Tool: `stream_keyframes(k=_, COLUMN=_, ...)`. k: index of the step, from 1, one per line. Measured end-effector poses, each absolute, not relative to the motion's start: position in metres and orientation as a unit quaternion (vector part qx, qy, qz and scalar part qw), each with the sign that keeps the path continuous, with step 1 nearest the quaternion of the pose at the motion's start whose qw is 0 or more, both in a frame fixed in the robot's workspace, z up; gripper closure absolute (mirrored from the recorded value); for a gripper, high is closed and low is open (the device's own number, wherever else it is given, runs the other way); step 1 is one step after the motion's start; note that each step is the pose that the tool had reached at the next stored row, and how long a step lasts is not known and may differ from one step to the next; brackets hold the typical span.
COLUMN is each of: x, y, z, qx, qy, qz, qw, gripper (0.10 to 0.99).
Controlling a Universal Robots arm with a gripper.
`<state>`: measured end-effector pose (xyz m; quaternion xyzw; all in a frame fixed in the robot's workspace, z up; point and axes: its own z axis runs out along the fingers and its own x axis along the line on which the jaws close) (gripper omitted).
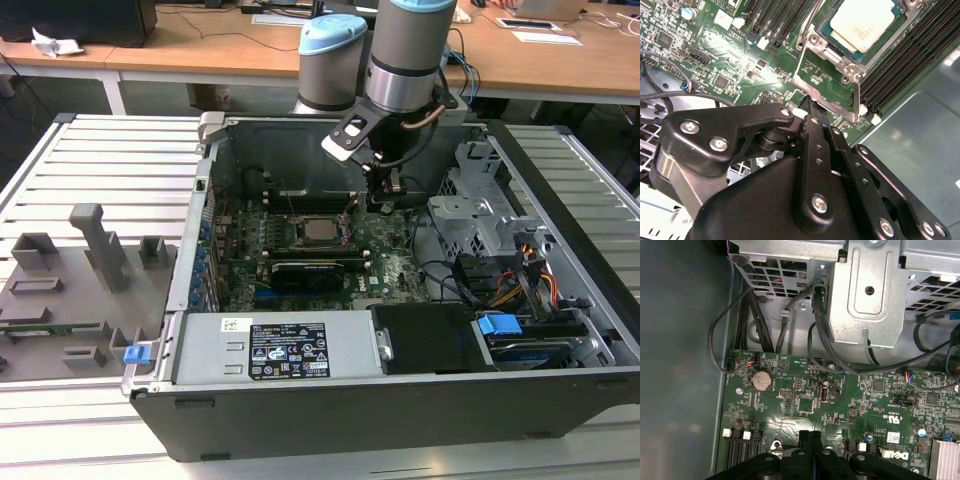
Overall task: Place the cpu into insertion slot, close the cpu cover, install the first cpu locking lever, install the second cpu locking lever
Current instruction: 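Close the cpu cover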
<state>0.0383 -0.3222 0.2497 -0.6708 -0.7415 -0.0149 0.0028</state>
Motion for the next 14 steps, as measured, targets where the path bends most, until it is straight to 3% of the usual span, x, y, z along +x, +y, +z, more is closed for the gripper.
stream_keyframes(k=14, x=0.0352, y=-0.3222, z=0.2497, qx=-0.671, qy=-0.741, qz=-0.015, qw=0.003, gripper=0.98)
